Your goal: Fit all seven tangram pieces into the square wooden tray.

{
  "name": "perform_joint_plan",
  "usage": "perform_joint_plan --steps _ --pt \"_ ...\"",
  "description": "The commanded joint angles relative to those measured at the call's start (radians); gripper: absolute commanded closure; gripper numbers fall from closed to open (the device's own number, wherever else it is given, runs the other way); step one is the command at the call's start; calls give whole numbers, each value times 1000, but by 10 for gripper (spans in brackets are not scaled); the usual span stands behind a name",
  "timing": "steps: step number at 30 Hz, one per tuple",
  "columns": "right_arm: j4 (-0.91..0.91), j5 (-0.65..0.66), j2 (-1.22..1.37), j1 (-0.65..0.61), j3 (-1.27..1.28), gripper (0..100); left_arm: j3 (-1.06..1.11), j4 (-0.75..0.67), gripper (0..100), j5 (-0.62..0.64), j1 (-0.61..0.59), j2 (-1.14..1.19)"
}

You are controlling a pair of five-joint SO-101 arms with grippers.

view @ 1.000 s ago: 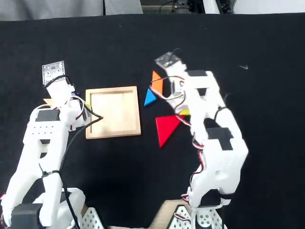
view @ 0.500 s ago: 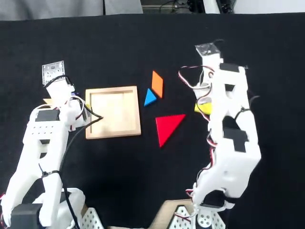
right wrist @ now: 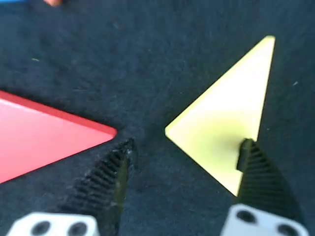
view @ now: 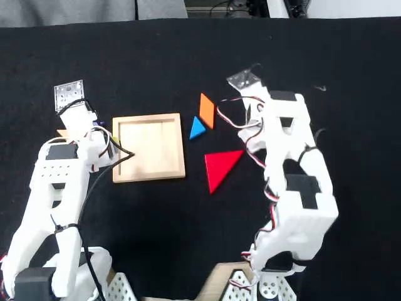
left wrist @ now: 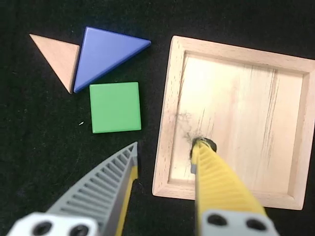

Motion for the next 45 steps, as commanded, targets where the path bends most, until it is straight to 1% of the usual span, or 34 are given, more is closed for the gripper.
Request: perform_joint_plan --steps 1,9,14,19,24,27,29,32,34,37,39,45 --pt "-14 8 18 26 -79 655 -13 -8 815 8 -5 -3" --pt "-29 11 44 20 -87 656 -15 -8 815 8 -5 -3" --pt "-63 23 45 21 -88 741 -15 -8 815 8 -5 -3" --pt "-61 41 45 25 -88 746 -15 -8 815 8 -5 -3" --pt "-69 40 45 57 -105 749 -15 -8 815 8 -4 -3" --pt "-66 38 45 69 -119 774 -15 -8 815 8 -4 -3" --pt "-46 31 36 64 -120 764 -15 -8 815 8 -4 -3" --pt "18 -49 -8 26 -142 698 -15 -8 815 8 -4 -3" --pt "32 -75 -42 2 -142 665 -15 -8 815 8 -5 -3" --pt "31 -80 -54 -38 -142 662 -15 -8 815 8 -5 -3" --pt "23 -120 -33 -52 -148 662 -15 -8 815 8 -5 -3" --pt "15 -141 94 -21 -225 662 -15 -8 815 8 -5 -3"
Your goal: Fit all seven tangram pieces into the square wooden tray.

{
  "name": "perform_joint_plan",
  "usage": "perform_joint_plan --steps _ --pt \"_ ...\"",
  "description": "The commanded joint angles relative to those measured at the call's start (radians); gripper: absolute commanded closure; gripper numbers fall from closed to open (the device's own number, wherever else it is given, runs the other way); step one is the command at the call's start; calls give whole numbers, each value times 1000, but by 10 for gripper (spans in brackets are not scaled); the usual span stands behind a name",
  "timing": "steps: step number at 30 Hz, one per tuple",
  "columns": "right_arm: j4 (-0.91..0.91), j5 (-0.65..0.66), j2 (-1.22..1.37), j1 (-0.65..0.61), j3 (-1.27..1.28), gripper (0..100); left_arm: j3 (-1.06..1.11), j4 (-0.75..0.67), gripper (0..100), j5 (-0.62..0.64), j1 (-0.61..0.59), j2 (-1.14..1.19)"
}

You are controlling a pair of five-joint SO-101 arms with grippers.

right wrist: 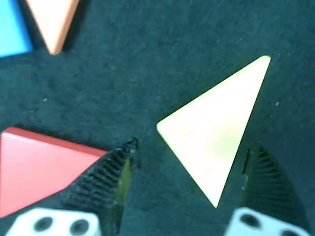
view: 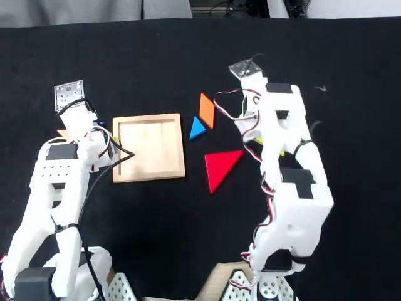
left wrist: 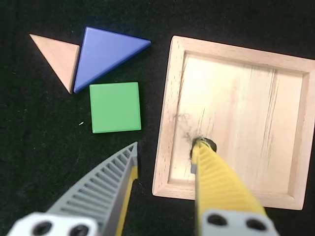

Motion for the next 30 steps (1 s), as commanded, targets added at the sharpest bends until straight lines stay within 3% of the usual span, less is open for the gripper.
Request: perform_joint_plan --steps 1,6,16,30 --pt "9 -12 47 21 -101 662 -15 -8 815 8 -5 -3" --pt "74 -11 97 25 -163 665 -15 -8 815 8 -5 -3" --pt "95 -11 -53 -58 -91 719 -15 -8 815 8 -5 -3" --pt "55 -12 125 21 -151 721 -15 -8 815 8 -5 -3"
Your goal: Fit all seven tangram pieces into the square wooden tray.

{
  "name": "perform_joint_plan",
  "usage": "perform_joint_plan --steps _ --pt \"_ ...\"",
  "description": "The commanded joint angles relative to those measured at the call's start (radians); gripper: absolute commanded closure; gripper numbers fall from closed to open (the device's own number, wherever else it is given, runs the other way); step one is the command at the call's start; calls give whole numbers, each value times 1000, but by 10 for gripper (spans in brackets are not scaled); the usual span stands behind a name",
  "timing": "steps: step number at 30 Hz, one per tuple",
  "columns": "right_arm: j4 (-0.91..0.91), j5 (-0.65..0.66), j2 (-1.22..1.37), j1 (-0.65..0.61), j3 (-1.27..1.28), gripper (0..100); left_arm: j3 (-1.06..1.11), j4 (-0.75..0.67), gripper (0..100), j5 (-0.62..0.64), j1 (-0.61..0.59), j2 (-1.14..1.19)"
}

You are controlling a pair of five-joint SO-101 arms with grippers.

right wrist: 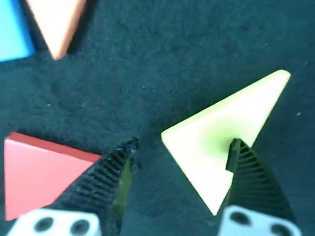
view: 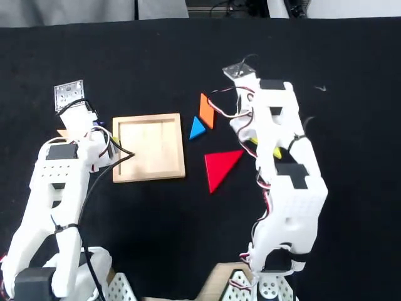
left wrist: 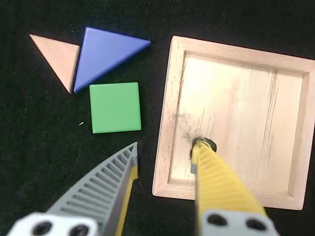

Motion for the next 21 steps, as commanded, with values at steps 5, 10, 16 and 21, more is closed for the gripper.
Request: perform_joint_plan --steps 5,10,16,21 --pt "-9 -2 84 81 -93 721 -15 -8 815 8 -5 -3" --pt "-9 0 90 118 -101 722 -15 -8 815 8 -5 -3" --pt "-9 29 88 123 -102 723 -15 -8 815 8 -2 -3" --pt "14 28 36 140 -125 723 -15 -9 816 8 2 -3"
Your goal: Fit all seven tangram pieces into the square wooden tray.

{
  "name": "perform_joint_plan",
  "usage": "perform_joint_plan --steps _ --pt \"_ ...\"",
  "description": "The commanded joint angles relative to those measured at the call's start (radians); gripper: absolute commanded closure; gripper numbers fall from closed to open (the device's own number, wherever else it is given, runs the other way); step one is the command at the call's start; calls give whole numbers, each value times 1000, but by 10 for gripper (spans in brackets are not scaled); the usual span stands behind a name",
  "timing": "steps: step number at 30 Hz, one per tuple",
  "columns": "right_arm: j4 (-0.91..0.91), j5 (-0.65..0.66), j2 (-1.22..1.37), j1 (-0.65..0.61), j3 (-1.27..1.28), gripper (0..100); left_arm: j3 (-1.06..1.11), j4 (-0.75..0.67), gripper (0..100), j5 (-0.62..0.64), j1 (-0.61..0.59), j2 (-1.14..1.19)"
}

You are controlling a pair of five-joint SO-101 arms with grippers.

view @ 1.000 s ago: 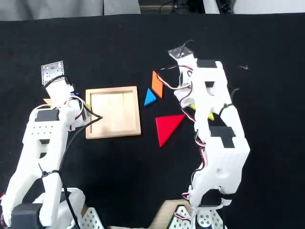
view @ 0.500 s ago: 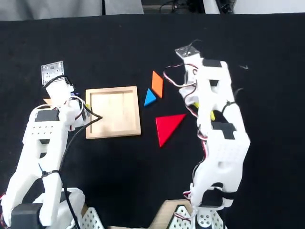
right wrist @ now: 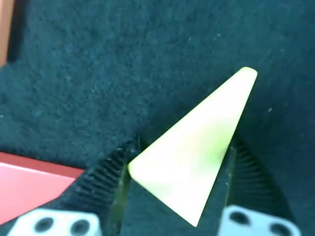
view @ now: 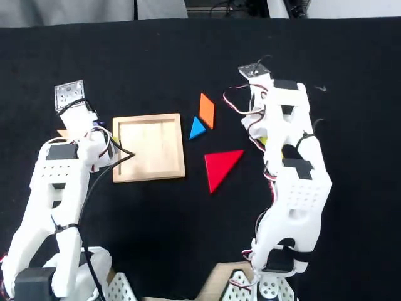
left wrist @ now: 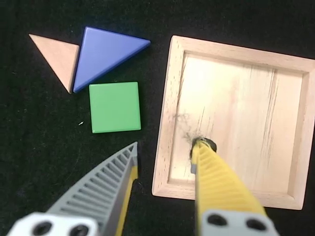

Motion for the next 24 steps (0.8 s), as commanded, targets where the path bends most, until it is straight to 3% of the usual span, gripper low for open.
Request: perform_joint_plan --steps 1,6,12,24 --pt "15 8 -71 58 -47 723 -15 -11 816 8 2 -3" --pt "15 12 -131 72 -21 734 -15 -14 816 6 2 -3" --pt "15 11 -139 74 -28 882 -15 -14 819 3 2 -3" --pt "15 8 -206 107 -24 888 -15 -14 819 2 2 -3"
